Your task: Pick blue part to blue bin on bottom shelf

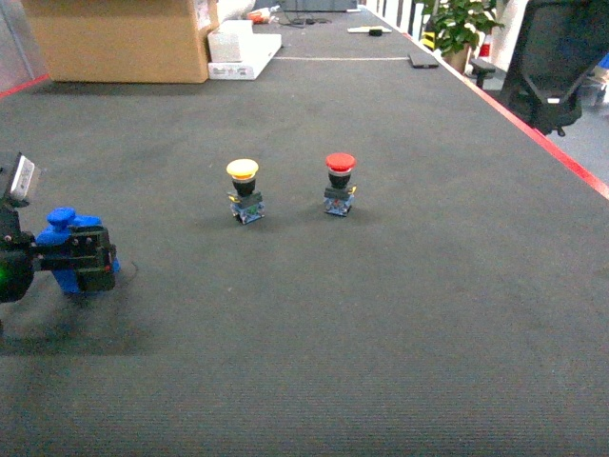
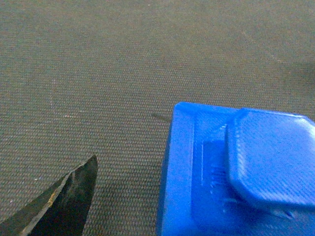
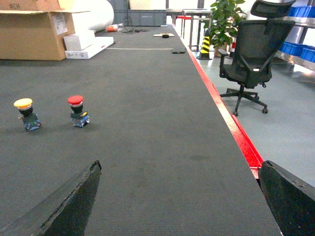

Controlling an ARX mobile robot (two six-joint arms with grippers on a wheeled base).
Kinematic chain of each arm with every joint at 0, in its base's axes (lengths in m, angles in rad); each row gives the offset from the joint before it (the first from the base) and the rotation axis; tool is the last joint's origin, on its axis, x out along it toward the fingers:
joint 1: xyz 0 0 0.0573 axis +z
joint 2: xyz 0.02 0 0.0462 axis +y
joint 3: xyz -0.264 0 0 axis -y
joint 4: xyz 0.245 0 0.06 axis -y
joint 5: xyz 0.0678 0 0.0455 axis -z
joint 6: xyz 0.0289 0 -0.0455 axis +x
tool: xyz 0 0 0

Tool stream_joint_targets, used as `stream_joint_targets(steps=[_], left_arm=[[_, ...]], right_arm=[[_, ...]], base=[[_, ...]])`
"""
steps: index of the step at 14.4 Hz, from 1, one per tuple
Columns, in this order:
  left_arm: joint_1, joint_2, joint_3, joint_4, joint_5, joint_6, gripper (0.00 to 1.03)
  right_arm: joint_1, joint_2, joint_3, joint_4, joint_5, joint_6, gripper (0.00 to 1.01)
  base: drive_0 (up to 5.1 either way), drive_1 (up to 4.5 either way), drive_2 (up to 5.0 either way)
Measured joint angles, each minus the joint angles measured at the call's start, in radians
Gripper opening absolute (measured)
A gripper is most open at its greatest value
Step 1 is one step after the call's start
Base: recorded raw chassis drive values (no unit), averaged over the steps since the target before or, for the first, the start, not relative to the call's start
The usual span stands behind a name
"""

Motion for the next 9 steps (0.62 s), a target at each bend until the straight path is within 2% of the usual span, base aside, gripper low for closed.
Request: stream_joint_targets(steps=[1, 3, 5, 7, 9], left_arm=[[0.002, 0.014, 0.024, -0.019, 0.008, 0.024, 0.93], [0.008, 0.033, 0.060, -0.041, 0.020, 0.048, 0.70], [0.008, 0.034, 0.066, -0.047, 0.029, 0.051, 0.49], [0.013, 0.011, 0.035, -0.038, 0.016, 0.045, 0.44], [0.018, -0.109, -0.082, -0.001, 0.016, 0.016, 0.44]], right_arm=[[0.000, 0.000, 0.000, 0.000, 0.000, 0.000, 0.98], [0.000, 0.000, 0.000, 0.000, 0.000, 0.000, 0.98], [0.000, 0.000, 0.000, 0.000, 0.000, 0.000, 0.98], [0.000, 0.000, 0.000, 0.000, 0.000, 0.000, 0.98], [0.000, 0.000, 0.000, 0.000, 0.000, 0.000, 0.98]], base=[[0.0, 0.00, 0.0], [0.0, 0.00, 0.0], [0.0, 0.00, 0.0], [0.0, 0.00, 0.0], [0.0, 0.00, 0.0]])
